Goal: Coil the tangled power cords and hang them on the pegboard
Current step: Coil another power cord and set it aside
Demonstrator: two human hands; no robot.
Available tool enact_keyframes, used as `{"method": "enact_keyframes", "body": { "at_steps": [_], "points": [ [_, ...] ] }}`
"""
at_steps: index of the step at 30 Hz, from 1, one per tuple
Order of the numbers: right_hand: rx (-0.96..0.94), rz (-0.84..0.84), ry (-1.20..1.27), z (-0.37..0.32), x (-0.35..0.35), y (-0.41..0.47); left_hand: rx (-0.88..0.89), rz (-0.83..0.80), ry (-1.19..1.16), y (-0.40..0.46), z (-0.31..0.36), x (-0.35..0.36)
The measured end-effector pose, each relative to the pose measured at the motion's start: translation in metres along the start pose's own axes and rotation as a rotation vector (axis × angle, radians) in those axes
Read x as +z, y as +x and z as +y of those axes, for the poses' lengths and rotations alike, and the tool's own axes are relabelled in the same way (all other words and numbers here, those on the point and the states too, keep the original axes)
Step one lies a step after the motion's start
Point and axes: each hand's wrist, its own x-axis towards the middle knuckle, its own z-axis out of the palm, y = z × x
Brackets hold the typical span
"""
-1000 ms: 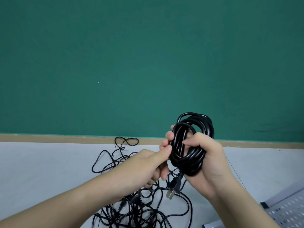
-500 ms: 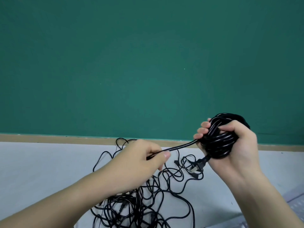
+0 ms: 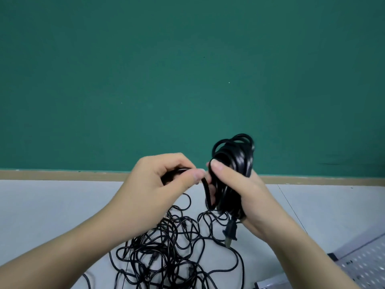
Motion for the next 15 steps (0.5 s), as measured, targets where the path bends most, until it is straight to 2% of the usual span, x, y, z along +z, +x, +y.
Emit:
{"method": "enact_keyframes", "body": {
  "at_steps": [2, 6, 8, 11, 15],
  "points": [
    [0.079, -0.090, -0.005, 0.005, 0.006, -0.001, -0.096, 0.000, -0.119, 0.003, 0.003, 0.001],
    [0.236, -0.266, 0.167, 0.009, 0.010, -0.003, -0.340, 0.008, -0.264, 0.009, -0.002, -0.006],
    [0.256, -0.331, 0.150, 0.011, 0.016, -0.003, -0.360, -0.044, -0.242, 0.009, -0.006, -0.010],
    [0.299, -0.344, 0.077, 0.012, 0.025, -0.005, -0.337, -0.077, -0.189, 0.006, -0.009, -0.010],
    [0.267, -0.401, 0.288, 0.013, 0.027, -0.009, -0.348, -0.053, -0.333, 0.002, -0.005, -0.007]
  ]
}}
